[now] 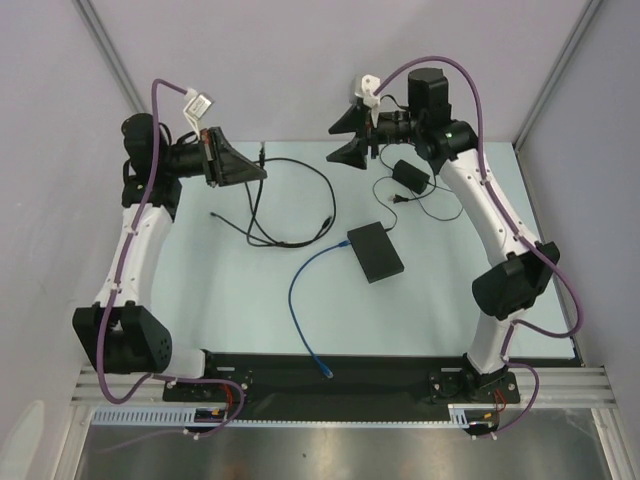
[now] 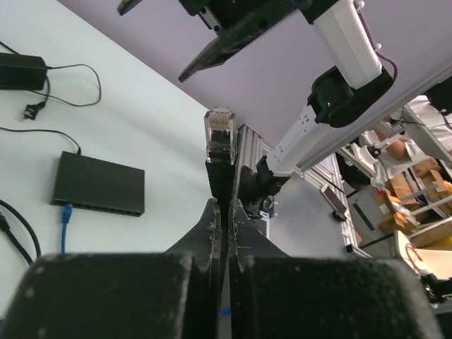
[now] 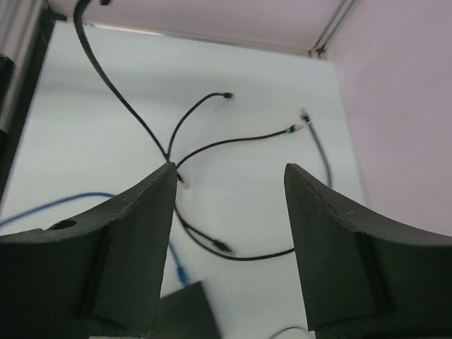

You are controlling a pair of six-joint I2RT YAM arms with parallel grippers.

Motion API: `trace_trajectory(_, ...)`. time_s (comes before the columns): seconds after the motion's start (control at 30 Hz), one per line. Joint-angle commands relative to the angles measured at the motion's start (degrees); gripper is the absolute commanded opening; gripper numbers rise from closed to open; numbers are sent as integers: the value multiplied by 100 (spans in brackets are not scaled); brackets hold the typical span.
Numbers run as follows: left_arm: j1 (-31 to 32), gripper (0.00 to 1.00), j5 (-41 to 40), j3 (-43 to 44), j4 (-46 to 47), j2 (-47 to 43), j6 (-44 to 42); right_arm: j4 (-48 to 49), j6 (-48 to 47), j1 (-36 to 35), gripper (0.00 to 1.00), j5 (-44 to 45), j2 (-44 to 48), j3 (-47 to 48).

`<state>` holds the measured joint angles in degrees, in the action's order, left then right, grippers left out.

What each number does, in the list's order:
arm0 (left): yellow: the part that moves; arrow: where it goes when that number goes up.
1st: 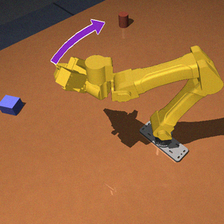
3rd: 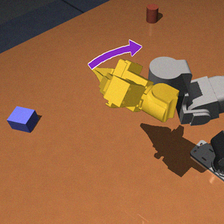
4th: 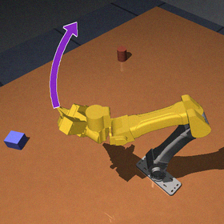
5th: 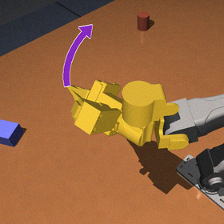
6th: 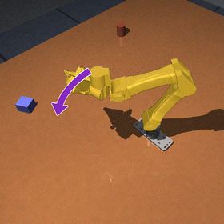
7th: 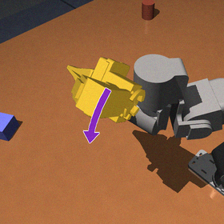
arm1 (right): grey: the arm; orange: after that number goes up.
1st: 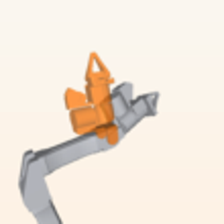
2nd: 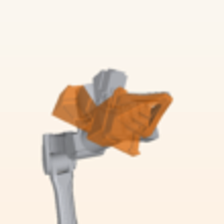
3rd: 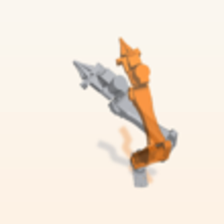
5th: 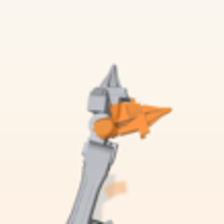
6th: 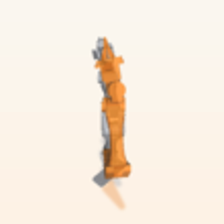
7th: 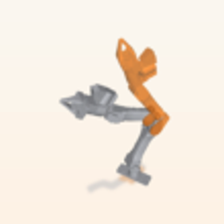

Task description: Insert the plug into the switch port

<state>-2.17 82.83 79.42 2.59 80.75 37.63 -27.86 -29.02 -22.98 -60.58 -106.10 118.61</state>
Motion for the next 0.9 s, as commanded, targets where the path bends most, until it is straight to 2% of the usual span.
trace_trajectory(0.0,50,0,893,-32,181,89,263,-396,-2174,-302,66,203,537,-65)
trace_trajectory(0.13,94,1,875,-93,154,99,254,7,-2399,-435,64,187,723,-356)
trace_trajectory(0.2,147,0,910,-163,171,81,210,270,-2032,-461,64,64,697,-356)
trace_trajectory(0.3,174,0,963,-321,259,2,157,938,-986,-505,64,-172,547,-312)
trace_trajectory(0.37,384,1,963,-391,321,2,148,1028,-833,-584,65,-296,442,-163)
trace_trajectory(0.4,384,0,955,-418,330,2,157,897,-1017,-637,65,-306,415,-102)
trace_trajectory(0.43,384,0,937,-444,347,11,157,339,-1419,-689,66,-306,398,-14)
trace_trajectory(0.47,384,0,920,-497,391,11,157,-49,-2406,-829,66,-271,371,83)
trace_trajectory(0.57,393,0,692,-567,200,37,-26,-1211,-4289,-1119,67,220,354,224)
trace_trajectory(0.63,393,0,376,-472,-745,107,-595,-1589,-4804,-1226,68,616,362,189)
trace_trajectory(0.67,402,0,174,-88,-2544,264,-1921,-1652,-5155,-1313,68,748,362,172)
trace_trajectory(0.7,428,0,-698,255,-3936,440,-2865,-1731,-5332,-1358,68,993,371,137)
trace_trajectory(0.73,663,0,-1124,1033,-5012,633,-3745,-1871,-5534,-1375,68,1091,389,67)
trace_trajectory(0.77,822,0,-1389,1345,-6632,835,-5268,-1916,-5858,-1402,68,1248,424,-4)
trace_trajectory(0.83,1017,0,-1507,1524,-7157,1249,-5862,-1882,-6080,-1402,68,1329,546,-328)
trace_trajectory(0.87,1000,0,-1419,1428,-7106,1268,-5663,-1899,-6229,-1411,68,1355,590,-416)
